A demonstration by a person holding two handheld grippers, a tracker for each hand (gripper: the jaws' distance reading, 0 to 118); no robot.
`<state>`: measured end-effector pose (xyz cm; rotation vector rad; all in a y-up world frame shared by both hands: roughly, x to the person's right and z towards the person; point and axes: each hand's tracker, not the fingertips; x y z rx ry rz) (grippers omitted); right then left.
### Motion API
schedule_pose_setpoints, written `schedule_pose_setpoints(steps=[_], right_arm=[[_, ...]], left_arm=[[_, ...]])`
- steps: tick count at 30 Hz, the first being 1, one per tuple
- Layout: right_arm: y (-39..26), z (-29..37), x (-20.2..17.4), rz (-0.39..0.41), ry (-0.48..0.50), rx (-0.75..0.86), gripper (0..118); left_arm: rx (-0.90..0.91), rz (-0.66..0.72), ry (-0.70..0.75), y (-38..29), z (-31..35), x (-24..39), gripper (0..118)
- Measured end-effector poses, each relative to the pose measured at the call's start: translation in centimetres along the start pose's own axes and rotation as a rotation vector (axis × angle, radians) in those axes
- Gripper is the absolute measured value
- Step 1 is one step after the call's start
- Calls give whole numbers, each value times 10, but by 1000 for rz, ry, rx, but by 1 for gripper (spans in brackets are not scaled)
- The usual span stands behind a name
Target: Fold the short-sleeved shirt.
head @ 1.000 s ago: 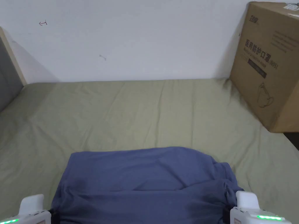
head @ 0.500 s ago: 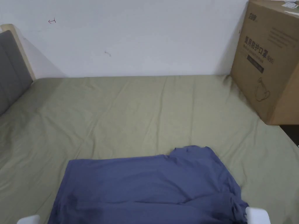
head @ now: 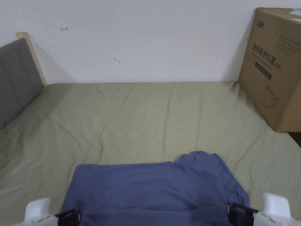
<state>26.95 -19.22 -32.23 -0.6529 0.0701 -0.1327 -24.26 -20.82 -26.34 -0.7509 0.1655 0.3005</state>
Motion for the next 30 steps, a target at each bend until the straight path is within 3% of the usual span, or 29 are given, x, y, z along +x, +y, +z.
schedule_pose_setpoints(steps=[6,12,14,16,17,18,24,30], right_arm=[[75,57,-42,89,3,369,113],[93,73,-71,136,-30,510,107],[93,74,-76,141,-33,526,86],[92,70,-77,147,-22,527,31],[92,67,-78,145,-23,523,7],[90,65,-78,146,-31,528,0],[96,43,-73,140,-11,502,0],[106,8,-71,153,-14,460,0]], left_arm=[[411,-79,-46,68,65,58,84],[633,-160,-22,86,82,94,82],[646,-161,-22,84,80,98,71],[645,-157,-40,84,76,99,9],[621,-147,-51,86,73,99,0],[609,-143,-68,85,69,99,0],[504,-159,-42,99,32,89,0],[272,-69,-63,137,-45,55,0]])
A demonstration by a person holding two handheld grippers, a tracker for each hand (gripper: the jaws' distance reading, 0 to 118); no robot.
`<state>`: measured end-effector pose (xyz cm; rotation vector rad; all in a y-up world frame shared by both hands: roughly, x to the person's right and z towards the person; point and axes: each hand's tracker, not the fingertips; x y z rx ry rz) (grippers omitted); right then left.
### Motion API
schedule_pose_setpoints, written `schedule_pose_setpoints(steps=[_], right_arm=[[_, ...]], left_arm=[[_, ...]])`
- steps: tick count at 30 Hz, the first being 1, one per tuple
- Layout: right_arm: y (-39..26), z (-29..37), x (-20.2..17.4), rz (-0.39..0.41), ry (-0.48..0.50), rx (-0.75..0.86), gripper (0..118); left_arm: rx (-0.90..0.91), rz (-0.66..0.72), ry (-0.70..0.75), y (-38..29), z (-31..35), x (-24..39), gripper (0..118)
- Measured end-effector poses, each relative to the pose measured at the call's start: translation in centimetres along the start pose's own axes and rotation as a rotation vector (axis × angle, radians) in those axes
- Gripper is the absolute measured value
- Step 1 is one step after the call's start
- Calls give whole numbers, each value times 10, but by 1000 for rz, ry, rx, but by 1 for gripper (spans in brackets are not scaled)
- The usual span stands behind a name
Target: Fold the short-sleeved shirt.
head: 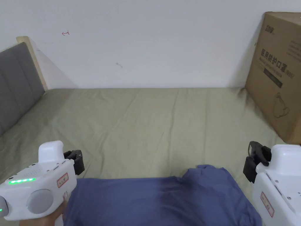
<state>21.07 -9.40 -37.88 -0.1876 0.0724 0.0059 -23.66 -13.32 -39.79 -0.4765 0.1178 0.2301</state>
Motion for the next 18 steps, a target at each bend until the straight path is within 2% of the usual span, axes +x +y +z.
schedule_pose_setpoints(steps=[2,3,4,5,6,7,9,16,17,18], right_arm=[[-4,-14,-1,8,-6,-18,0],[-7,-22,-1,9,-8,-29,0],[-10,-30,-1,9,-12,-40,0],[-12,-37,-1,8,-15,-52,0],[-16,-44,-1,7,-18,-67,0],[-19,-51,-2,7,-21,-78,0],[-27,-64,-3,13,-28,-105,0],[-52,-98,-1,8,-45,-193,0],[-55,-101,1,8,-47,-203,0],[-57,-103,2,7,-49,-212,0]], left_arm=[[-76,-4,37,2,-33,-14,0],[-127,6,41,2,-52,-23,4],[-175,17,46,1,-70,-31,17],[-205,41,66,-1,-86,-38,42],[-251,55,77,-4,-105,-46,79],[-314,68,94,-8,-121,-51,95],[-428,71,122,-19,-151,-63,97],[-549,28,180,-59,-212,-85,97],[-566,31,194,-64,-218,-88,96],[-577,27,205,-67,-224,-89,90]])
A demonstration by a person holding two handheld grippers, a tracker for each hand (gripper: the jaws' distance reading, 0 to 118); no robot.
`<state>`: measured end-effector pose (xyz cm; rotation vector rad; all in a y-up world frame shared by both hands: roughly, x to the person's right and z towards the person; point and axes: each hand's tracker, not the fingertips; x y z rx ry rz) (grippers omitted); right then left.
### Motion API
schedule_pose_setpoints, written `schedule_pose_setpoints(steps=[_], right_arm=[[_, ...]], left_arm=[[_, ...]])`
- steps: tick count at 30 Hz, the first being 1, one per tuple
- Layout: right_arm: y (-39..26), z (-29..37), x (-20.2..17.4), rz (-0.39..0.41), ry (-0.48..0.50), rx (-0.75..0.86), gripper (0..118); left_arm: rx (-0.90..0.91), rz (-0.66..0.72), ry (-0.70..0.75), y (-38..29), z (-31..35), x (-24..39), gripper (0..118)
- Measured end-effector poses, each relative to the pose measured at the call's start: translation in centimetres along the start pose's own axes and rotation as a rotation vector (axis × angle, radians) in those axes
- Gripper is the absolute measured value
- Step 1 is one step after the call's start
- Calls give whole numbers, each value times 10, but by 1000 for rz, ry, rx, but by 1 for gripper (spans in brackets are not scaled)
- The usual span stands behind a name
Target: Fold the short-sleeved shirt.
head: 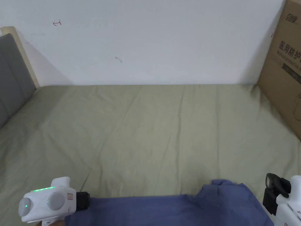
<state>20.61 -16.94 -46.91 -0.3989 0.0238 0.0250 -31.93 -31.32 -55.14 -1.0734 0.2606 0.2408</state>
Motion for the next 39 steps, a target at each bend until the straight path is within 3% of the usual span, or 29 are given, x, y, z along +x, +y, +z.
schedule_pose_setpoints(steps=[2,4,5,6,7,8,9,11,12,13,15,17,19,20,21,22,23,24,25,26,27,31,39], right_arm=[[-5,-6,4,-13,1,-15,0],[-10,-11,9,-29,-6,-42,0],[-12,-16,13,-34,-11,-59,0],[-15,-21,17,-37,-14,-73,0],[-18,-28,22,-42,-24,-90,1],[-20,-34,26,-43,-36,-107,10],[-22,-44,32,-45,-42,-123,30],[-29,-69,44,-49,-32,-159,65],[-33,-83,49,-52,-17,-220,94],[-37,-98,51,-41,-20,-284,108],[-48,-129,55,-54,-19,-395,115],[-61,-156,59,-67,-9,-448,115],[-73,-177,54,-3,2,-531,109],[-79,-188,51,34,-2,-560,97],[-84,-193,48,50,0,-580,63],[-87,-197,45,50,9,-591,42],[-90,-200,41,70,14,-621,34],[-92,-197,35,94,26,-639,34],[-93,-193,31,105,35,-616,22],[-91,-185,29,140,23,-574,20],[-88,-179,30,136,37,-578,4],[-68,-142,35,118,55,-482,4],[-21,-23,69,-16,137,-284,4]], left_arm=[[-3,13,-8,-3,-7,-1,65],[30,-25,-1,-9,-4,5,53],[42,-55,-8,-10,0,9,36],[59,-84,6,-11,3,12,12],[75,-115,16,-12,6,14,4],[76,-117,-3,-12,8,13,4],[74,-100,-88,-11,12,12,3],[138,-94,-69,-12,30,11,3],[174,-101,-85,-13,41,10,3],[176,-99,-96,-14,49,10,3],[193,-110,-115,-15,65,9,3],[199,-120,-108,-17,74,9,3],[211,-118,-116,-18,81,8,3],[209,-115,-118,-18,83,7,3],[207,-114,-118,-19,84,6,3],[206,-113,-117,-19,83,5,3],[203,-113,-116,-20,83,4,3],[198,-110,-114,-21,84,3,3],[195,-107,-113,-22,85,2,3],[192,-103,-113,-23,84,1,3],[191,-99,-112,-24,85,1,3],[193,-83,-111,-32,96,-1,3],[232,-64,-101,-63,141,-12,3]])
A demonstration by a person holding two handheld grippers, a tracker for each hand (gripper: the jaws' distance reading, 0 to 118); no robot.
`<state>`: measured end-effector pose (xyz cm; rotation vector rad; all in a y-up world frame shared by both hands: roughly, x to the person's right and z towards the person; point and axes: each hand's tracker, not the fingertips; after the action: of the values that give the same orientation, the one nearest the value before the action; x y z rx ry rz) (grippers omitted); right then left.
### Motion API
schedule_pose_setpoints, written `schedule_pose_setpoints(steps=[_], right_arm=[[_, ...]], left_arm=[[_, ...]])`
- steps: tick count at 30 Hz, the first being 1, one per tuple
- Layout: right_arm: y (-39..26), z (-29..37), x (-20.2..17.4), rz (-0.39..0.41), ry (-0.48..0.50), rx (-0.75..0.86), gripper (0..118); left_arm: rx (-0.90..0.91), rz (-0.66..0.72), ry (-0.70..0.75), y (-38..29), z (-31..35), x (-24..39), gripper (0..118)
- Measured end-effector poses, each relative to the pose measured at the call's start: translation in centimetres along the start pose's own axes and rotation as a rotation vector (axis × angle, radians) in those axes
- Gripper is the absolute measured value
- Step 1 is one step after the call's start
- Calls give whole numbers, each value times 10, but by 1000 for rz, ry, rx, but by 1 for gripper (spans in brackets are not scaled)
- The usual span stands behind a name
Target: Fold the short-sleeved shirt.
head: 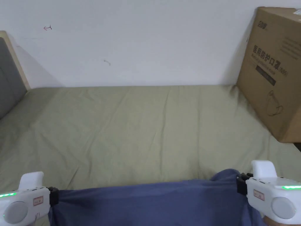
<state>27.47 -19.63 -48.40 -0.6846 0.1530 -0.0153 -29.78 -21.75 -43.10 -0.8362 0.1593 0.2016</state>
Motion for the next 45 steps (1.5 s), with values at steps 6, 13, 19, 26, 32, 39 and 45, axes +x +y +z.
schedule_pose_setpoints(steps=[6,13,19,26,32,39,45], right_arm=[[-37,77,10,-56,51,47,4],[-117,105,11,-99,34,-35,4],[-174,85,19,-176,-13,-178,4],[-193,74,20,-258,-59,-237,4],[-141,114,4,-165,-59,-64,108],[-46,174,-46,-52,1,320,111],[-11,204,-91,12,-46,561,111]], left_arm=[[15,44,-10,-34,45,-17,3],[-67,28,-7,-108,62,-27,3],[-143,11,27,-164,57,-27,3],[-162,13,72,-182,47,-20,8],[-28,65,-57,-152,90,-7,93],[390,-58,-105,-81,171,53,93],[693,-126,-36,-52,211,98,92]])
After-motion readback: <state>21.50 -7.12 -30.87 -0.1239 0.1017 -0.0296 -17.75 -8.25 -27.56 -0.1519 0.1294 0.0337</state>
